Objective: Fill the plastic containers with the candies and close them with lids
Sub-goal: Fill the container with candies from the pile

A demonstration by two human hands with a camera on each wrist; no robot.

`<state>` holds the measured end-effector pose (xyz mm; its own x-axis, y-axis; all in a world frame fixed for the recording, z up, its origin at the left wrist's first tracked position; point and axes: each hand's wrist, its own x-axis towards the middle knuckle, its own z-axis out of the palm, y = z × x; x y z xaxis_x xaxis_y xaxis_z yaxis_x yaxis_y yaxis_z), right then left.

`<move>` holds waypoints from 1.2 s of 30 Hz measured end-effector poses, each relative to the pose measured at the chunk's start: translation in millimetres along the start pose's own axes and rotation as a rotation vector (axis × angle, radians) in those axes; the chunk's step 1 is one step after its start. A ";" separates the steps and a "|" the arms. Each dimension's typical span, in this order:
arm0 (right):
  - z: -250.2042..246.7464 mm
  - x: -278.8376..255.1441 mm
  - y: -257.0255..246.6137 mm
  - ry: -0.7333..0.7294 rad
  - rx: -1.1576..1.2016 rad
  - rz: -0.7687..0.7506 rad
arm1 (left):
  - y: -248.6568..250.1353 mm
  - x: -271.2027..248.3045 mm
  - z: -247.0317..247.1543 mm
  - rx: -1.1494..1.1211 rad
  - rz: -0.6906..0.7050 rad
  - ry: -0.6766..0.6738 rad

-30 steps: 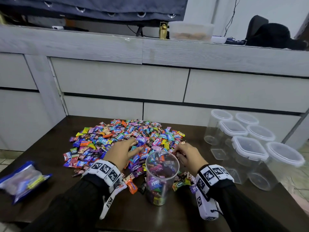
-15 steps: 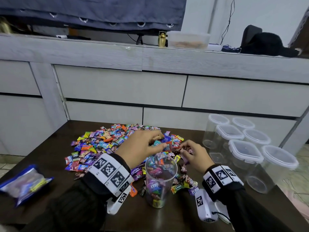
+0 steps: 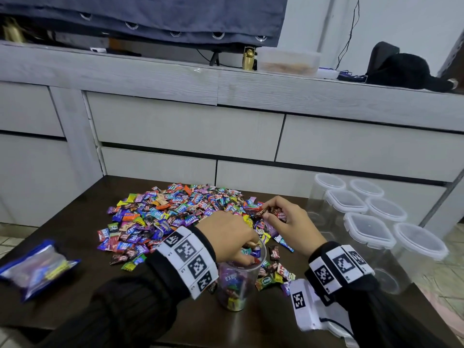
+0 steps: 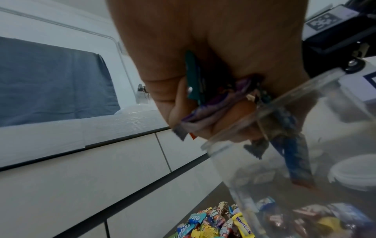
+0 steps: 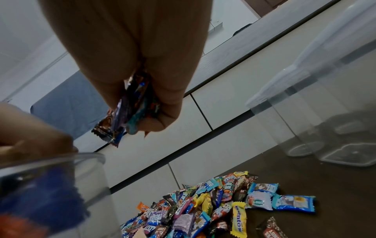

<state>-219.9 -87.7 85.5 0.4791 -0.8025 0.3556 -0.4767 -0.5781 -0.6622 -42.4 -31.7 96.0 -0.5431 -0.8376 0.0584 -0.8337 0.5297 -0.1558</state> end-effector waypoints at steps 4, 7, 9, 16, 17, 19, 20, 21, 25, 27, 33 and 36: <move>1.8 -1.8 2.3 0.008 -0.026 -0.001 | 9.2 3.9 2.0 0.026 -0.034 0.013; 2.2 -3.0 3.0 0.009 0.002 -0.001 | 16.0 4.0 8.6 0.013 -0.062 0.080; 2.1 -3.8 3.2 0.012 0.021 0.000 | 19.3 2.7 12.5 -0.027 -0.088 0.121; 2.2 -3.7 4.6 0.010 0.015 0.004 | 18.1 2.2 13.3 -0.156 -0.095 0.225; 1.9 -3.6 4.9 0.011 0.009 0.006 | 18.0 1.8 13.7 -0.176 -0.090 0.230; 0.9 -3.1 5.5 0.018 -0.008 0.006 | 17.9 0.1 16.1 -0.228 -0.077 0.237; 0.3 -2.9 5.6 0.023 -0.011 0.006 | 17.5 -1.1 17.4 -0.262 -0.073 0.235; -0.1 -2.7 5.6 0.027 -0.006 0.006 | 16.8 -2.0 18.5 -0.294 -0.074 0.231; -0.7 -3.5 5.6 0.038 0.001 0.004 | 12.2 -3.2 17.2 -0.334 -0.078 0.222; -1.2 -4.0 5.5 0.042 0.000 0.001 | 11.0 -3.5 15.1 -0.332 -0.050 0.217; -5.0 -4.4 2.3 0.053 0.018 -0.011 | 14.2 -14.8 23.5 -0.488 -0.039 0.365; -7.9 -4.2 -1.4 0.047 0.008 -0.007 | 12.4 -18.7 37.1 -0.568 -0.054 0.548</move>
<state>-227.1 -84.7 90.1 0.4470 -0.8048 0.3906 -0.4677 -0.5824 -0.6649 -38.9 -14.4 56.5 -0.3487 -0.7575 0.5518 -0.7035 0.6006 0.3800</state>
